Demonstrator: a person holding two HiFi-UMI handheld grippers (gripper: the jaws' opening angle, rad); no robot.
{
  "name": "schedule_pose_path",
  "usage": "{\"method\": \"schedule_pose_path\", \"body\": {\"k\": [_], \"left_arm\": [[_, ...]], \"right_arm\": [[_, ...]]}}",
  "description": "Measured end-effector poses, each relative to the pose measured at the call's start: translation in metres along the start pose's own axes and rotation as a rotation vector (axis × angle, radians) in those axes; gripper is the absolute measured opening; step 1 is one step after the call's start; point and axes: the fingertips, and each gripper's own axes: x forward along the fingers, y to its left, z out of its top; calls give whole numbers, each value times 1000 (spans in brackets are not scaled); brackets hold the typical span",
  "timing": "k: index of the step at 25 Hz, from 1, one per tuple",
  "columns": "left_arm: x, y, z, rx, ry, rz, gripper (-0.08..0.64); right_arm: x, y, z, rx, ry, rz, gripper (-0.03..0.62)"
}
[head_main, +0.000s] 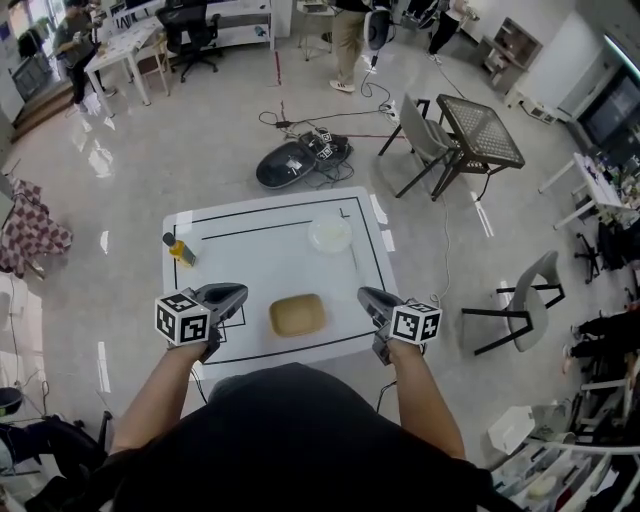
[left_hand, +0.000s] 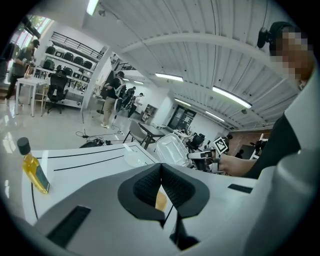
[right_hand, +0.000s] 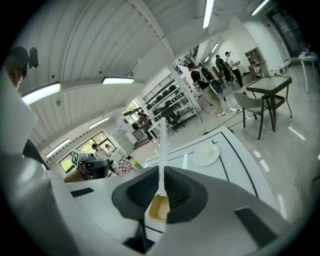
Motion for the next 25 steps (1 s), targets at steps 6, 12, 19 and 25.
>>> {"method": "schedule_pose_path", "body": {"k": [6,12,19,25], "left_arm": [[-9,-4,1,-1,-22,-6,21],[-21,-6,-3,-1,-34,-11,21],[-35,-15,-7,2,-57,-9,21],[-41,-19,-10,-12,-66,-23,21]], "right_arm": [[-16,16,23,-45,-48,-18,46],[-28,30,31,-60,-89,-26,46],[-46,43,30,-81,-118,-27,46],[-56,49,29,-92,-138,-32,46]]}}
